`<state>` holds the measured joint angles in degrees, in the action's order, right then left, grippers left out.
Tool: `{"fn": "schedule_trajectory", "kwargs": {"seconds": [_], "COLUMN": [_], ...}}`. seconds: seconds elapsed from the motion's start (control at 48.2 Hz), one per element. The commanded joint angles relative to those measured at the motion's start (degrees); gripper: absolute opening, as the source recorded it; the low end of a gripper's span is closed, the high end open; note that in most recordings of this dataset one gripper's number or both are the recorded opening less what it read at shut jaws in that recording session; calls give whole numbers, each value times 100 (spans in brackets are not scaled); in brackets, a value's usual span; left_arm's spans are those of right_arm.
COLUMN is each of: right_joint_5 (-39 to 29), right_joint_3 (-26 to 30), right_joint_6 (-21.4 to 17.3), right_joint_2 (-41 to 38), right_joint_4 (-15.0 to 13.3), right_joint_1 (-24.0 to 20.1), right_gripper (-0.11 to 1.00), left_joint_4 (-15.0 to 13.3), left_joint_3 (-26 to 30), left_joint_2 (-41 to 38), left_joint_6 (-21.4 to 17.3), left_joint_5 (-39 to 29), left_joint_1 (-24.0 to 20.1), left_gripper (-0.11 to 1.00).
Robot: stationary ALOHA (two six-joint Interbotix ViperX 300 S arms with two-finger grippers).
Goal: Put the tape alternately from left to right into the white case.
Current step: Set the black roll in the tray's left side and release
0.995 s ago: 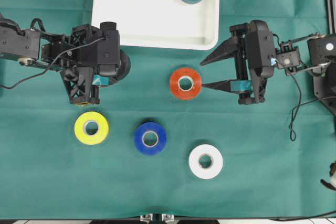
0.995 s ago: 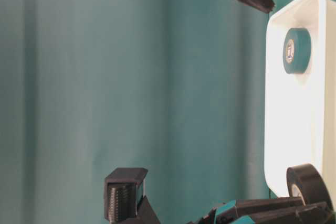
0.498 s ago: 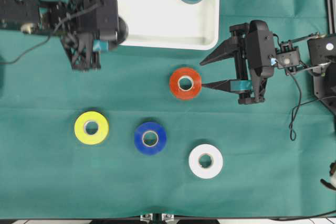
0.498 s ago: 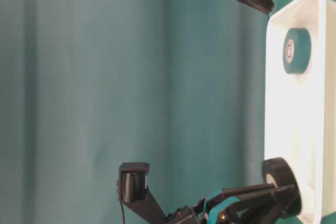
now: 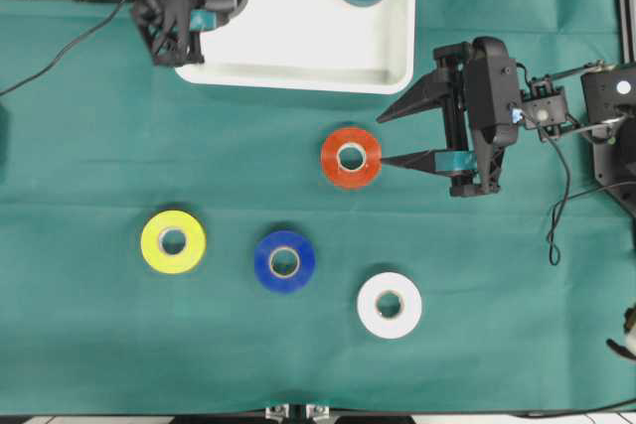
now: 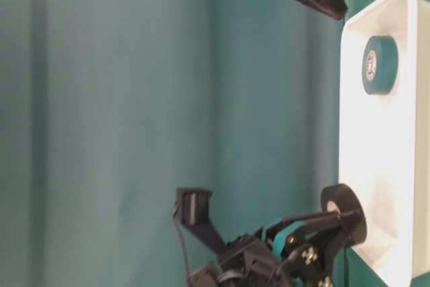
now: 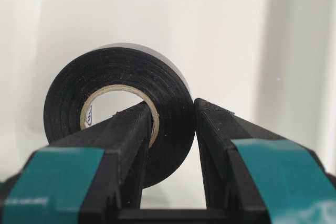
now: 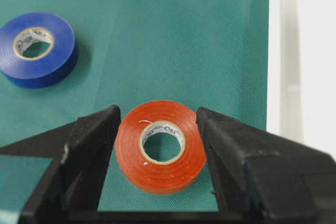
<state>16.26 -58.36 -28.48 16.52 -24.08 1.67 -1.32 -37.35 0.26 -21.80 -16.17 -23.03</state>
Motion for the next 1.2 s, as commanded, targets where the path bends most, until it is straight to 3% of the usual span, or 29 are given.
{"fn": "schedule_trajectory", "kwargs": {"seconds": [0.0, 0.352, 0.933, 1.057, 1.182], "right_joint_5": [26, 26, 26, 26, 26], "right_joint_3": [105, 105, 114, 114, 114], "right_joint_6": [0, 0, 9, 9, 9], "right_joint_2": [26, 18, 9, 9, 9], "right_joint_4": [0, -9, 0, -9, 0], "right_joint_1": [-18, -18, -18, -18, -18], "right_gripper": [67, 67, 67, 67, 67], "left_joint_4": [18, 9, 9, 0, 0], "left_joint_3": [193, 650, 624, 606, 598], "left_joint_2": [-88, -650, -703, -703, -694], "left_joint_6": [-88, -211, -158, -149, -149], "left_joint_5": [70, 70, 70, 70, 79], "left_joint_1": [-132, -527, -580, -571, -580], "left_gripper": [-3, -3, -2, 9, 40]}}
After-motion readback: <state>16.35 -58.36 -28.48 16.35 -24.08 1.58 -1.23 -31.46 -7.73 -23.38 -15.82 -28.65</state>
